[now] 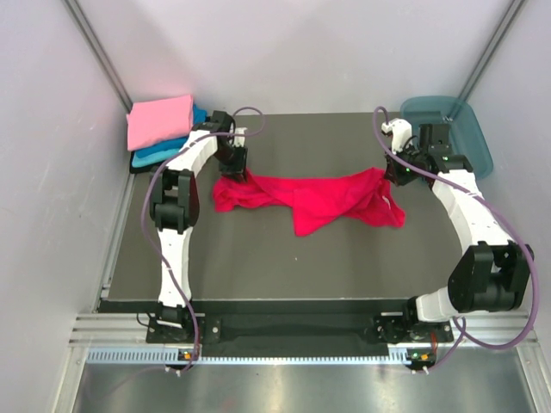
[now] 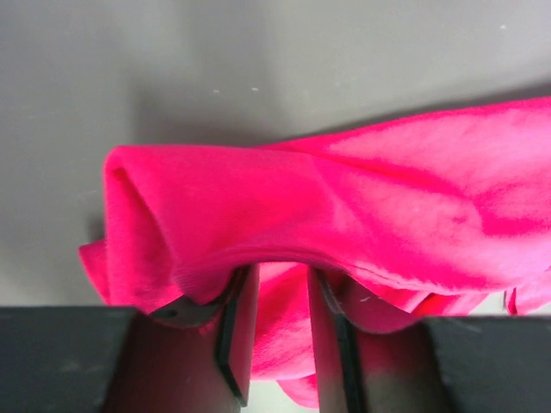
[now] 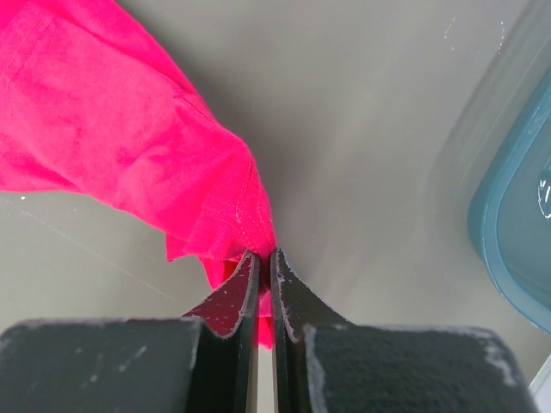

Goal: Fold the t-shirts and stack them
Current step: Flatten the tshirt out

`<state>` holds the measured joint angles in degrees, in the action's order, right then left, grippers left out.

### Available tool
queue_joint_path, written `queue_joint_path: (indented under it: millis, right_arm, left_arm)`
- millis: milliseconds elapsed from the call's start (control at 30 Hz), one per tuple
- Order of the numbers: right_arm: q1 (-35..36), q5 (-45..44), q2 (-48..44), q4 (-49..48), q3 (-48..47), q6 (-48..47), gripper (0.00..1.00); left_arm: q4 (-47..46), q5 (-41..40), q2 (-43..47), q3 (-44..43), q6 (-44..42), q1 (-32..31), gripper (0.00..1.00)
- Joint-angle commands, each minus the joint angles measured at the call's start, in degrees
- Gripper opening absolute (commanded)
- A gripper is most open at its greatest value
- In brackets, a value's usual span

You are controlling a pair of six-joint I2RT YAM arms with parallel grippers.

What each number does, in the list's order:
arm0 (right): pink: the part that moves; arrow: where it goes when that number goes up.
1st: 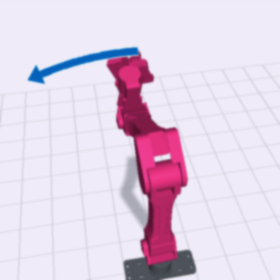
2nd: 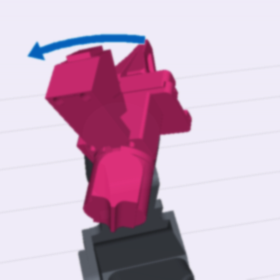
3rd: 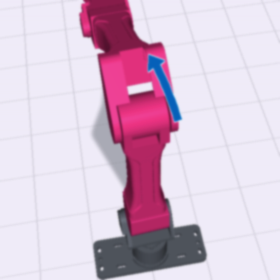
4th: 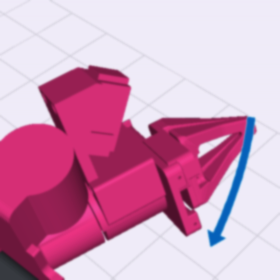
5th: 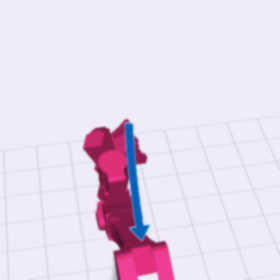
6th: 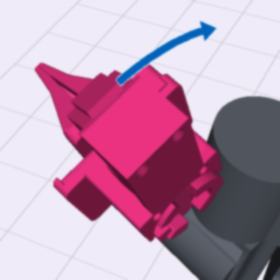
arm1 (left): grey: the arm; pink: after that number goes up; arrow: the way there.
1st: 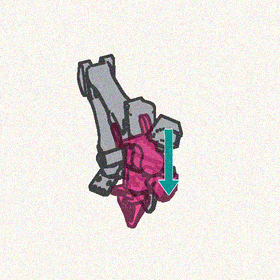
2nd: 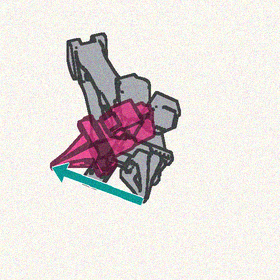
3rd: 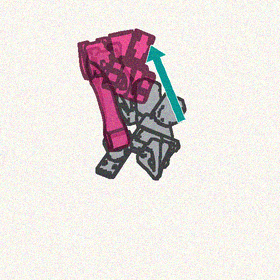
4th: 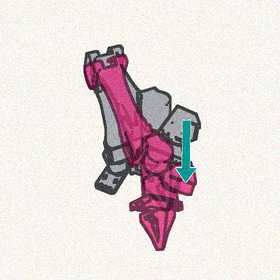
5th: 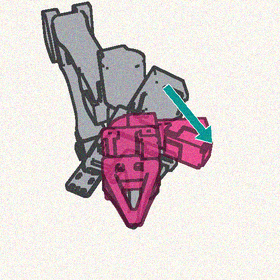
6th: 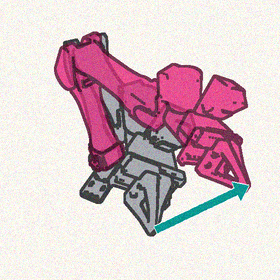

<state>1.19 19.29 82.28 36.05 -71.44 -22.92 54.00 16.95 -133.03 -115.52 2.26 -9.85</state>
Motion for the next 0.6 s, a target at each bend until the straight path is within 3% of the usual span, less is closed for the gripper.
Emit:
queue_joint_path:
  millis: [0, 167, 367, 567]
  right_arm:
    - [-0.75, 0.31, 0.25, -1.69, -2.48, -0.37, 0.00]
    - [-0.75, 0.05, -0.19, -1.86, -1.86, -0.29, 0.00]
    - [-0.75, 0.49, -0.19, -2.39, -0.89, -0.11, 0.00]
    - [-0.66, 0.49, 0.07, -2.22, -1.60, -0.37, 0.00]
  left_arm:
    - [-1.44, 1.07, -0.12, -2.34, 0.02, -0.26, 0.33]
    - [-1.35, 1.33, 1.81, -0.32, 0.46, -0.26, 0.32]
    - [-1.96, 0.45, 3.04, 1.79, 1.34, -0.52, 0.46]
    - [-2.40, 0.98, 0.50, -0.49, 2.48, -0.88, 0.47]
